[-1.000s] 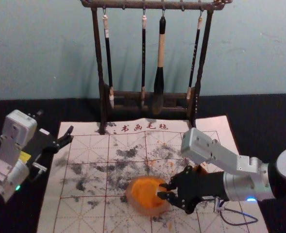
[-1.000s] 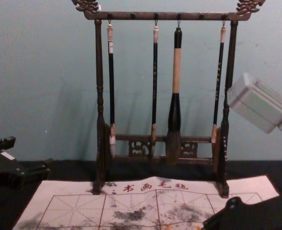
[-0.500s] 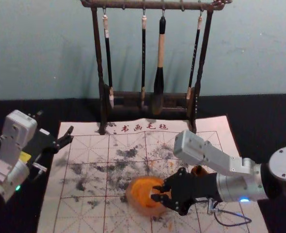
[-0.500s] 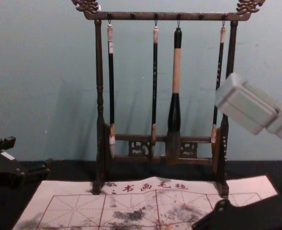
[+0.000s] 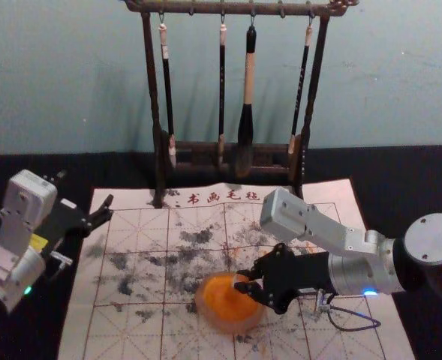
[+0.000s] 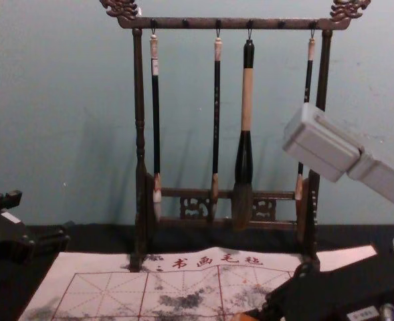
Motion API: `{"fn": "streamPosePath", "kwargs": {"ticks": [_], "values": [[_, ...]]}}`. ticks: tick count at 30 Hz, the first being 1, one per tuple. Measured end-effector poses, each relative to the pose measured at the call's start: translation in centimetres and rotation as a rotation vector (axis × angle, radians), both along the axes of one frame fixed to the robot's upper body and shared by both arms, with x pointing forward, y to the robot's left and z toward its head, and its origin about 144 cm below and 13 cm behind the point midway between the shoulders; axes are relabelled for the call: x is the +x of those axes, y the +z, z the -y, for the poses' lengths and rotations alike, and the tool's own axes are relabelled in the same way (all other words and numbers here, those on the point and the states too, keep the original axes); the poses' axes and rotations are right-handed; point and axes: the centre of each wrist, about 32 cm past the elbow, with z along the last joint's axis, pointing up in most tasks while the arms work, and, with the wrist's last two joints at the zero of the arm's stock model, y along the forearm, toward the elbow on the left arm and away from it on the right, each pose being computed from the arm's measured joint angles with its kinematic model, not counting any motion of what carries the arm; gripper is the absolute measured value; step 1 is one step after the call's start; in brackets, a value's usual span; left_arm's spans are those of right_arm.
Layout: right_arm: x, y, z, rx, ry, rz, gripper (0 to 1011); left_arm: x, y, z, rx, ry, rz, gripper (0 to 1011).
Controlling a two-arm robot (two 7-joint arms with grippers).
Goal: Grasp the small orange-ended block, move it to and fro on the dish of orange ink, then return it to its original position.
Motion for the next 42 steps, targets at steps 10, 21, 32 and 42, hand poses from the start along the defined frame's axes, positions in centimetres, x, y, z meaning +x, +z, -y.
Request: {"fn": "streamPosePath", "kwargs": {"ticks": [10, 21, 32, 42], "values": [[0.1, 0.3, 0.7, -0.017, -0.021, 0.001, 88, 0.0, 0.0, 0.0, 0.0, 0.0, 0.0, 1001], [-1.1, 0.9, 1.7, -0.027, 0.003, -0.004, 88, 0.0, 0.0, 0.0, 0.0, 0.0, 0.0, 1001], [-1.9, 1.4, 1.1, -0.02, 0.06, -0.014, 88, 0.0, 0.0, 0.0, 0.0, 0.0, 0.0, 1001], [-1.6, 1.2, -0.1, -0.029, 0.086, -0.014, 90, 0.0, 0.0, 0.0, 0.0, 0.0, 0.0, 1001]]}}
